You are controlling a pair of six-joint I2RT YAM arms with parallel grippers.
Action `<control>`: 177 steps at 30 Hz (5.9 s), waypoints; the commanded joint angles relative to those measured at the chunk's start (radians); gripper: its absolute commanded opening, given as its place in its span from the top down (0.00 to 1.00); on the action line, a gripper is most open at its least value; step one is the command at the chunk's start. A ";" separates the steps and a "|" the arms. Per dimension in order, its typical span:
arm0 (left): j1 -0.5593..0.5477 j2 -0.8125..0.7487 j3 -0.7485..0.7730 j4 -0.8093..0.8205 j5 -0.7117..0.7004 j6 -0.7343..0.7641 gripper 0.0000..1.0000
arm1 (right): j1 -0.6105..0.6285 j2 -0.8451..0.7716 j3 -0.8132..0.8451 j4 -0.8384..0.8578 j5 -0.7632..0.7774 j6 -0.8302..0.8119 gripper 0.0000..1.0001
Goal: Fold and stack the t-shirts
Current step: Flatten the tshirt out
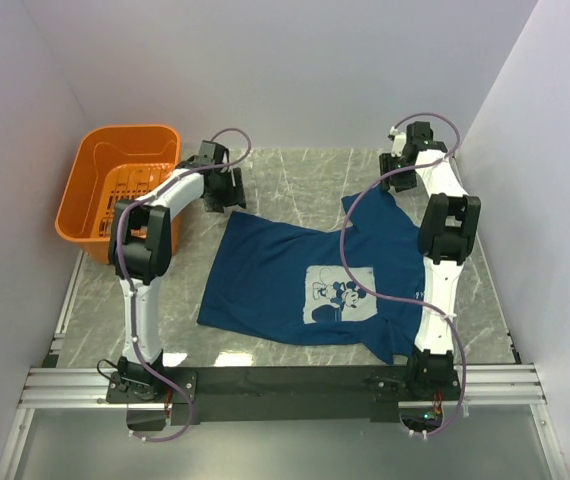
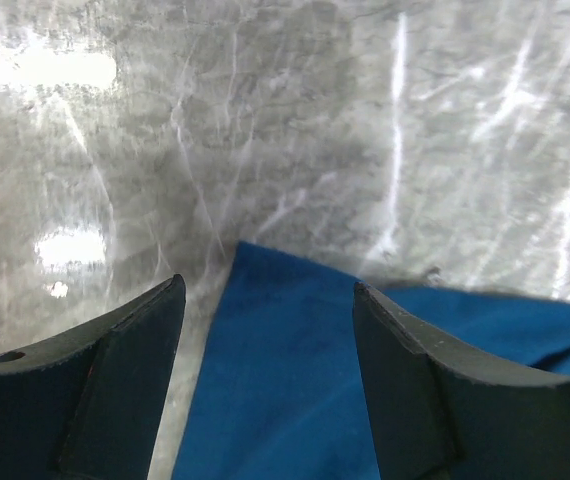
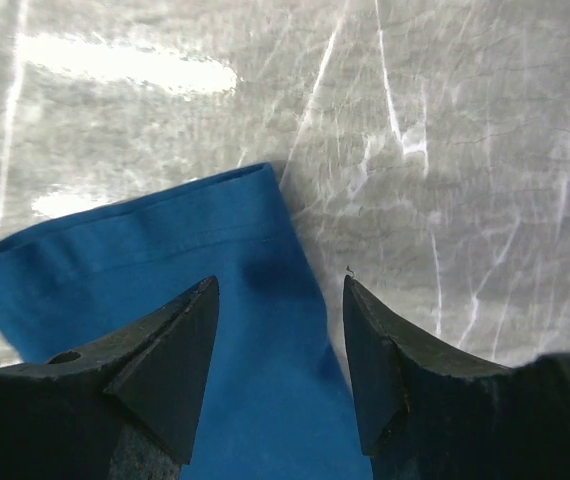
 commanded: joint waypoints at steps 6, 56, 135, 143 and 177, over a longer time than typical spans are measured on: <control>-0.010 0.062 0.075 -0.033 -0.054 0.026 0.27 | 0.013 0.046 0.078 -0.040 0.007 -0.049 0.41; 0.046 0.160 0.282 -0.083 -0.028 -0.045 1.00 | 0.033 0.053 0.216 0.109 0.018 -0.103 0.98; 0.021 -0.378 -0.100 0.276 0.108 -0.106 1.00 | -0.005 -0.723 -0.322 0.335 -0.474 -0.226 1.00; 0.041 -0.631 -0.108 0.386 0.067 -0.126 1.00 | -0.054 -0.809 -0.068 0.301 -0.494 -0.165 1.00; 0.055 -1.210 -0.130 0.425 -0.045 -0.137 1.00 | -0.587 -1.120 0.098 0.927 -0.652 0.642 1.00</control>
